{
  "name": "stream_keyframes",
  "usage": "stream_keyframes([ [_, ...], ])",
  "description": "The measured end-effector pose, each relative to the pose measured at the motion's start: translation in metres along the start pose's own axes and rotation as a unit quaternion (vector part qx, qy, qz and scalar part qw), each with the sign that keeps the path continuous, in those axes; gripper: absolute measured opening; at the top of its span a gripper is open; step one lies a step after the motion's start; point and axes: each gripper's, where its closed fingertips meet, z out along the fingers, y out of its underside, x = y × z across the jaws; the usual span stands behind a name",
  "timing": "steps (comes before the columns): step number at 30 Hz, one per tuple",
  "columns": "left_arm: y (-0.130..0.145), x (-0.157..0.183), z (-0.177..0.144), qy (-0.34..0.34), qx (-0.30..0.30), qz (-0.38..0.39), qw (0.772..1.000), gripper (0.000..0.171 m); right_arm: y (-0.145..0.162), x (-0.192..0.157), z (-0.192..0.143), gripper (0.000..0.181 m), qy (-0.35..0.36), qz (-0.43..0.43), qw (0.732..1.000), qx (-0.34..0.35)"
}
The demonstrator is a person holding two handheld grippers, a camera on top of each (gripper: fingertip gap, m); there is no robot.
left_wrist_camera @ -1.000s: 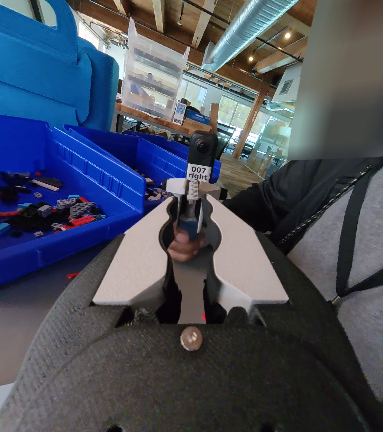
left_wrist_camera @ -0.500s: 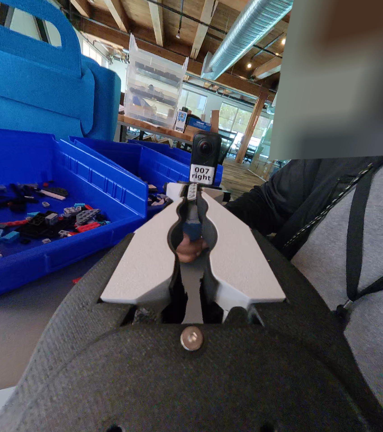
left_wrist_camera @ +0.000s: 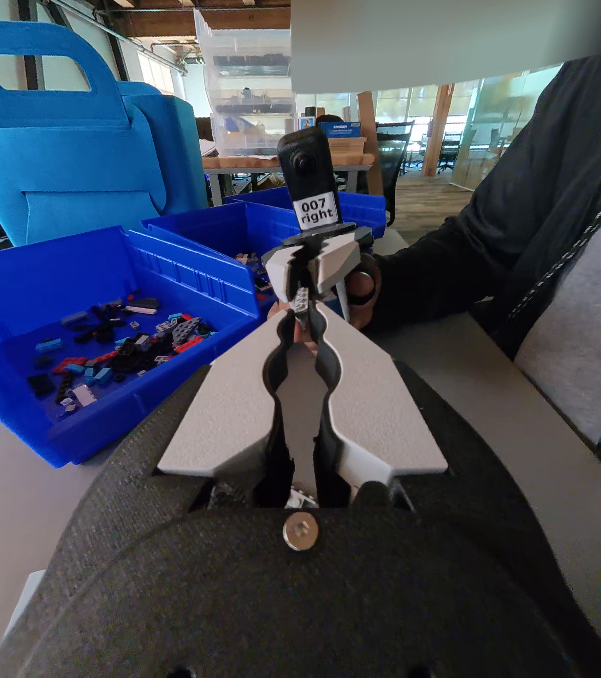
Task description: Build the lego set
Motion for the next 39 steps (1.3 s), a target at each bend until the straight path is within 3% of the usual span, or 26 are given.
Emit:
stream_keyframes([
  [7, 0.000, 0.000, 0.000, 0.006, 0.006, -0.021, 1.000, 0.007, 0.001, 0.002, 0.001, 0.010, 0.009, -0.001, 1.000, 0.000],
  [10, 0.005, 0.002, 0.003, 0.025, 0.000, -0.061, 0.998, 0.021, -0.002, 0.000, 0.001, 0.010, 0.008, -0.004, 1.000, 0.015],
  [21, -0.002, 0.006, 0.010, 0.056, 0.043, -0.125, 0.990, 0.008, -0.003, -0.002, 0.001, 0.010, 0.007, -0.016, 1.000, 0.024],
  [30, -0.004, 0.003, 0.011, 0.073, 0.064, -0.183, 0.978, 0.009, -0.004, 0.001, 0.002, 0.011, 0.018, -0.018, 0.999, 0.034],
  [39, 0.006, 0.005, 0.014, 0.067, 0.030, -0.169, 0.983, 0.009, 0.000, 0.002, 0.004, 0.011, 0.020, -0.021, 0.999, 0.022],
])
